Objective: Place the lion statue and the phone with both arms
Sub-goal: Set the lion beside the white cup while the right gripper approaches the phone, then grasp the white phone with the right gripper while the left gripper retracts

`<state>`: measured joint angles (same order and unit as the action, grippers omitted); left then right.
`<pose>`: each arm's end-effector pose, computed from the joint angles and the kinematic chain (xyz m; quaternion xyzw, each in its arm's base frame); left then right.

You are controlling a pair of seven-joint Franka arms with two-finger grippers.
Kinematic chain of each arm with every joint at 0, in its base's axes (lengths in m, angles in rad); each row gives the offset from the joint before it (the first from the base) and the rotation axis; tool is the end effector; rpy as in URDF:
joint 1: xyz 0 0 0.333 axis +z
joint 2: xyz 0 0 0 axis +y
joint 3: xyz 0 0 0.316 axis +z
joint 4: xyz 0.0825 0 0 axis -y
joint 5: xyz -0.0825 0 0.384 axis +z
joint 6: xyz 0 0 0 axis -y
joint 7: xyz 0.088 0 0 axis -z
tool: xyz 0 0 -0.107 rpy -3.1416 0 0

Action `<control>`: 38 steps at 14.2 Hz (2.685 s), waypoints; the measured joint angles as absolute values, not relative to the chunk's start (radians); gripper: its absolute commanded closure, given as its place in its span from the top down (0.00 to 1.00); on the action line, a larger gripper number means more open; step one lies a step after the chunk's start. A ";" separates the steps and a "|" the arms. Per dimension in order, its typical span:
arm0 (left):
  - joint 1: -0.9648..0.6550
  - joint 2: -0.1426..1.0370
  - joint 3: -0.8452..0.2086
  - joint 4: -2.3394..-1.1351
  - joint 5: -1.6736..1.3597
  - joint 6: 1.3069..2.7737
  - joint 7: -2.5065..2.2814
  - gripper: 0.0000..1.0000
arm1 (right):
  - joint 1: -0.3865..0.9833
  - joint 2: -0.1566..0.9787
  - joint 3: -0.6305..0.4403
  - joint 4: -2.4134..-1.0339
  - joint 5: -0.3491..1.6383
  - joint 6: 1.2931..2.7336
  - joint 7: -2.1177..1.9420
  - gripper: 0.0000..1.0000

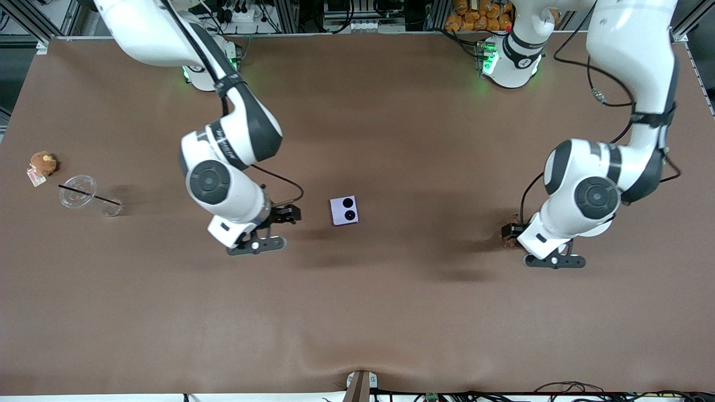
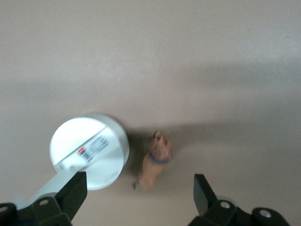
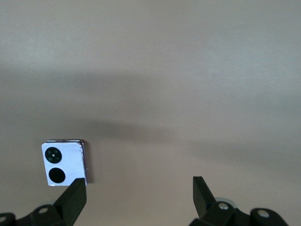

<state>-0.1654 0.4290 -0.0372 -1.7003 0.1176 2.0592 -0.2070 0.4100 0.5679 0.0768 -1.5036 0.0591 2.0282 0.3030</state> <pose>0.6446 -0.1237 0.3400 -0.9981 0.0258 0.0252 0.0493 0.6204 0.3227 0.3335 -0.9960 -0.0725 0.0374 0.0353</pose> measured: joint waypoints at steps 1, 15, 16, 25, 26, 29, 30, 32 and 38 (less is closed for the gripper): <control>-0.166 0.416 -0.042 -1.665 0.118 1.998 -0.207 1.00 | 0.426 0.585 0.077 -1.503 0.059 2.059 0.304 1.00; -0.124 0.136 -0.002 -1.415 0.030 1.624 -0.208 1.00 | 0.562 0.772 0.074 -1.503 0.060 2.344 0.551 1.00; -0.113 0.119 0.001 -1.415 0.021 1.607 -0.206 1.00 | 0.572 0.781 0.074 -1.503 0.060 2.348 0.559 1.00; -0.065 0.003 0.010 -1.424 0.014 1.454 -0.177 1.00 | 0.649 0.819 0.072 -1.504 0.057 2.353 0.618 1.00; -0.061 -0.006 0.011 -1.429 0.013 1.434 -0.170 1.00 | 0.651 0.820 0.072 -1.504 0.055 2.353 0.620 1.00; -0.049 -0.042 0.011 -1.465 0.013 1.414 -0.154 1.00 | 0.652 0.829 0.071 -1.504 0.050 2.353 0.625 1.00; -0.043 -0.056 0.011 -1.482 0.013 1.413 -0.140 1.00 | 0.654 0.835 0.071 -1.504 0.048 2.355 0.629 1.00; -0.036 -0.083 0.011 -1.515 0.013 1.413 -0.120 1.00 | 0.660 0.841 0.070 -1.504 0.033 2.362 0.643 0.99; -0.017 -0.143 -0.014 -1.590 0.012 1.414 -0.115 1.00 | 0.665 0.837 0.066 -1.500 -0.008 2.359 0.658 0.00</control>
